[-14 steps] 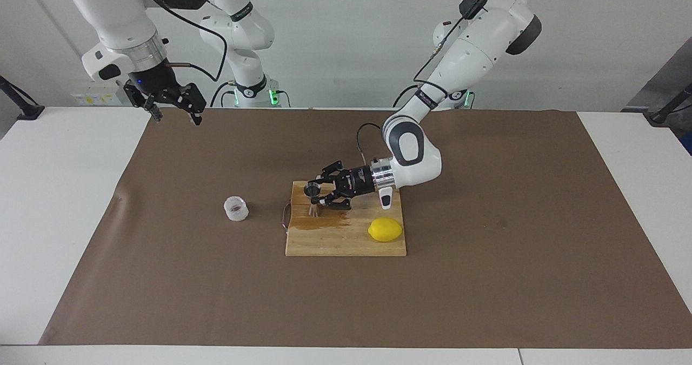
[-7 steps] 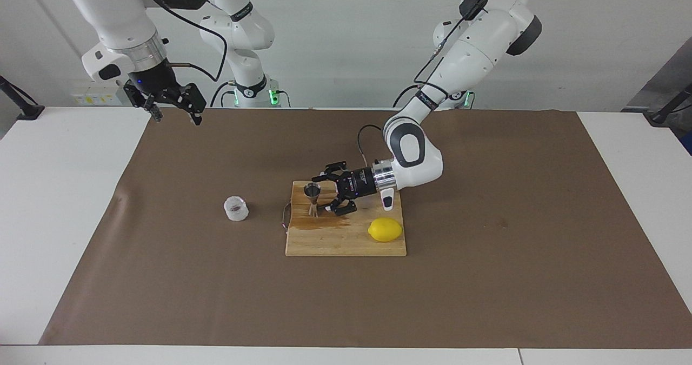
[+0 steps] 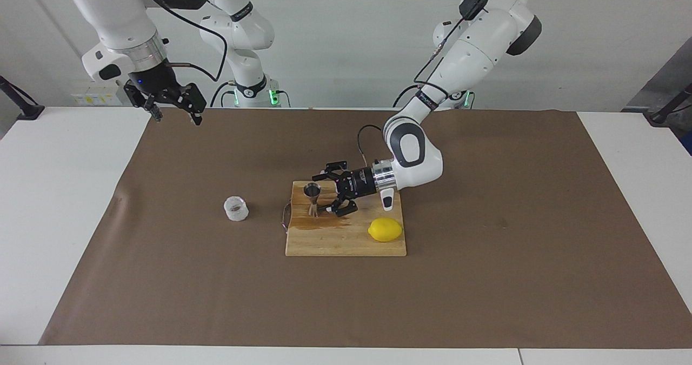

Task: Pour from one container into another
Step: 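Lower the dark cup onto the board beside the brown stain, then open the left gripper and withdraw while the right gripper reaches forward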

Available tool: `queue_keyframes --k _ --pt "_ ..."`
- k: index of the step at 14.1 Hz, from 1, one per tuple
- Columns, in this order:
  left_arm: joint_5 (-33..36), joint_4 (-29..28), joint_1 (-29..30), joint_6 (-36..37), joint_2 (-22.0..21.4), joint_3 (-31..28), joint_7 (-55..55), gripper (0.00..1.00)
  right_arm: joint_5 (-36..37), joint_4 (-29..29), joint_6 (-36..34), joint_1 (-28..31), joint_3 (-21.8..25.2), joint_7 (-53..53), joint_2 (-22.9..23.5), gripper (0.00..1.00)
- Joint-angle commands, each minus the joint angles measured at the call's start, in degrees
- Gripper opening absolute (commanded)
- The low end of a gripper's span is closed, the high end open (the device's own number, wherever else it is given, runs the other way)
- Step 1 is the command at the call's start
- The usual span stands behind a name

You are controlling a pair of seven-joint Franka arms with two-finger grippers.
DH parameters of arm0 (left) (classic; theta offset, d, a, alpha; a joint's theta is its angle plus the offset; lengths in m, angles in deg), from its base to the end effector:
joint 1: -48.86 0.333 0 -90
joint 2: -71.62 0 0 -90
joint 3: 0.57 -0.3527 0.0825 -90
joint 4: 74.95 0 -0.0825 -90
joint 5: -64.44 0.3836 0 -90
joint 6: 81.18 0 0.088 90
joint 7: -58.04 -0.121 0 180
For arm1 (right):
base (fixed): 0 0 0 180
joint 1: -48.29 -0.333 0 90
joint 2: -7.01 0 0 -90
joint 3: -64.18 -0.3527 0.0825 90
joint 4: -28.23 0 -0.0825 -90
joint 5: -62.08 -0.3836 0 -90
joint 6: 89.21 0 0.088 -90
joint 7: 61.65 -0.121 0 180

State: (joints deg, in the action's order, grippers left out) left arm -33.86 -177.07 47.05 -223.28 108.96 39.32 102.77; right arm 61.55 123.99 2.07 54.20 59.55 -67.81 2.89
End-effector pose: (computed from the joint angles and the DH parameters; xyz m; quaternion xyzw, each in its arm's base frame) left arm 0.5589 -0.4200 0.3019 0.4901 0.5974 -0.4502 0.4475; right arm 0.5300 -0.0091 0.6405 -0.9979 0.0651 0.0033 0.0016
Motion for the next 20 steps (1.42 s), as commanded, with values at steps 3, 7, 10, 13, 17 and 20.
queue_keyframes --k 3,7,10,13,17,20 --pt "-1.28 0.26 1.54 2.26 -2.71 -0.25 2.89 1.0 -0.25 0.74 -2.33 0.6 -0.29 7.98 -2.29 1.0" --pt "-0.84 1.48 2.7 4.55 -4.82 -0.25 5.8 1.0 -3.84 1.35 -2.33 1.83 0.23 23.17 -2.38 1.0" --pt "5.38 4.21 3.92 5.87 -5.61 -0.16 11.15 1.0 -4.38 2.4 -1.63 2.62 0.41 40.11 -2.46 1.0" --pt "12.58 4.65 5.5 5.79 -7.19 -0.34 12.93 1.0 -8.58 5.99 1.51 5.77 0.5 57.52 -2.64 1.0" --pt "26.11 4.57 8.14 5.78 -10.53 -0.51 12.93 1.0 -11.92 9.96 6.19 8.33 0.5 79.07 -2.47 1.0" --pt "33.59 3.78 10.51 6.05 -13.52 -0.6 12.84 1.0 -18.7 10.23 8.12 12.29 0.5 95.33 3.58 1.0"
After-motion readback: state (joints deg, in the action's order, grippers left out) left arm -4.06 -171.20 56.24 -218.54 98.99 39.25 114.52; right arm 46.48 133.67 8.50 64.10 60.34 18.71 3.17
